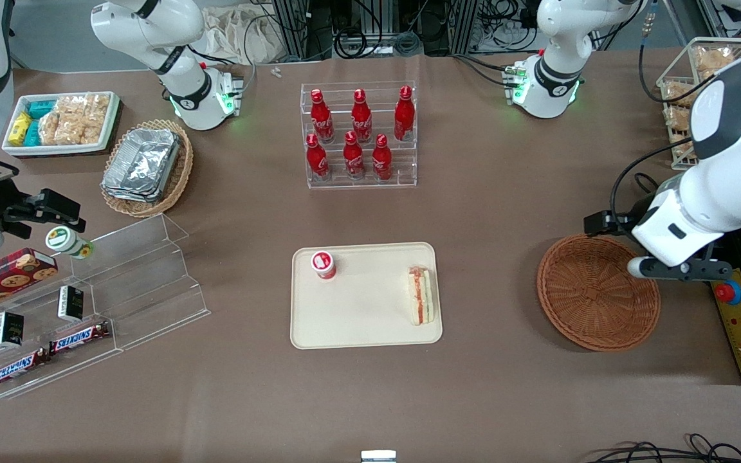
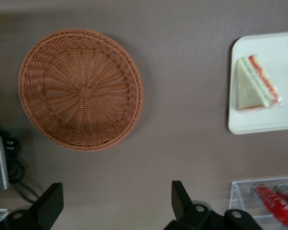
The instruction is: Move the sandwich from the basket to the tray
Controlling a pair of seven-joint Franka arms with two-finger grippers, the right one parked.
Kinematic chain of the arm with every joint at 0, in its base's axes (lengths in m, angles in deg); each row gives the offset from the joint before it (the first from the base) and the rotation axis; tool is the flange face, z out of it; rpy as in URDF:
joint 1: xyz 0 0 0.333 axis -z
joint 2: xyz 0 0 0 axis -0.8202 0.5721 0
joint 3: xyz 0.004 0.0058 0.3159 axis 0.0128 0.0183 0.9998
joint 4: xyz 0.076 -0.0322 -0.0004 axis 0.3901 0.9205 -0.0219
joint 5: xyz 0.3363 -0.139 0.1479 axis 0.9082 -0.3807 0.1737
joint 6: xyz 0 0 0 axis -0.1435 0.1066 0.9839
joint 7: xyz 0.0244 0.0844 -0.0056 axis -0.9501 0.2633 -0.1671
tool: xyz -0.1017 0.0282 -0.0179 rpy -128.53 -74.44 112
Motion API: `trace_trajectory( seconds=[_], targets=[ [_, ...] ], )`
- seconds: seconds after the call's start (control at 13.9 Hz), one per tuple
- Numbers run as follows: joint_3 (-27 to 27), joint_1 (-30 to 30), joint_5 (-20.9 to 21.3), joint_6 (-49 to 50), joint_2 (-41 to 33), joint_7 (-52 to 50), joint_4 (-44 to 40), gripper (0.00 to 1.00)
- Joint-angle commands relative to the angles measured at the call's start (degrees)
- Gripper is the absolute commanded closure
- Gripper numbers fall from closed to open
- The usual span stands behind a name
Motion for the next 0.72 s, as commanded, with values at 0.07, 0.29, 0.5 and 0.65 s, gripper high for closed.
trace_trajectory(
  seconds=[0.07,0.29,0.5,0.65],
  targets=[
    [-0.14,-3.19,-2.14,-0.76,-3.03,4.86,3.01,0.0],
    [0.03,-3.11,-1.53,-0.85,-3.3,5.13,3.27,0.0],
    [4.39,0.83,-1.7,-0.85,-4.52,5.13,4.67,0.0],
    [10.9,6.8,-2.05,-1.2,-6.19,5.13,6.43,0.0]
  ],
)
